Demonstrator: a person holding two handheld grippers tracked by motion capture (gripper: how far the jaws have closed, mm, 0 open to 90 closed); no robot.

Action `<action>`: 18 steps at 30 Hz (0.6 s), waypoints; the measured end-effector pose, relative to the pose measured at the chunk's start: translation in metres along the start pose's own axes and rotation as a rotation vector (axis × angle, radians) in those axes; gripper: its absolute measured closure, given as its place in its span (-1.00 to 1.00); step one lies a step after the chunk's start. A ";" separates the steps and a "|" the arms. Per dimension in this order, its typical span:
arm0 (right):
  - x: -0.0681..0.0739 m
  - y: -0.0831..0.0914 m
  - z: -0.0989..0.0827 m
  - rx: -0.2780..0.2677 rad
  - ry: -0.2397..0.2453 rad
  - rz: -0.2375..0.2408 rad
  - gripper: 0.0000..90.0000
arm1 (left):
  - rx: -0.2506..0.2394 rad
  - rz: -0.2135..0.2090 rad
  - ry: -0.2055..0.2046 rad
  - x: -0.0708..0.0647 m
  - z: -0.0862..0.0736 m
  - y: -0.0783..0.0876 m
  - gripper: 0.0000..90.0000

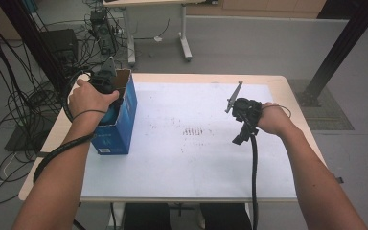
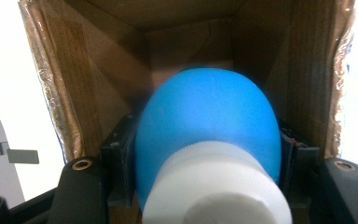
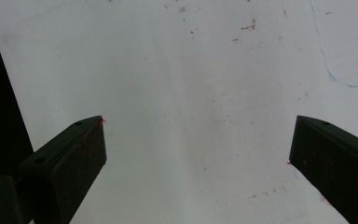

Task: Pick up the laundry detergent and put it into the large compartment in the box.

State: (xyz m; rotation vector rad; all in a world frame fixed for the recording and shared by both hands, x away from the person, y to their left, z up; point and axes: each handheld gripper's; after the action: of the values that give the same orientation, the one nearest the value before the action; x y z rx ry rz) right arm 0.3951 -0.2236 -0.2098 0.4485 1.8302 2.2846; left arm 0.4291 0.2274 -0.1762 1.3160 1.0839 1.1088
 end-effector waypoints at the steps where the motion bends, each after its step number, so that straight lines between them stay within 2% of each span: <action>1: 0.000 0.000 0.000 0.001 0.000 0.000 -0.91 | 0.000 0.000 0.001 0.000 0.000 0.000 -0.17; 18: 0.001 0.001 0.002 0.001 0.005 -0.005 -0.91 | 0.000 -0.001 0.010 0.000 0.000 0.000 -0.17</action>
State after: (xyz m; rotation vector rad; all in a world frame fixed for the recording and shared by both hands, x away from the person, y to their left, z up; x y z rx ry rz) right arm 0.3946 -0.2221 -0.2081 0.4386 1.8322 2.2842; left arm 0.4288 0.2278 -0.1762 1.3108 1.0920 1.1161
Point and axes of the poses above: each handheld gripper's, and its own axes: y roughly backward along the jaws, z roughly out of its top, x roughly to its left, and after that the axes turned 4 degrees about -y, right-handed
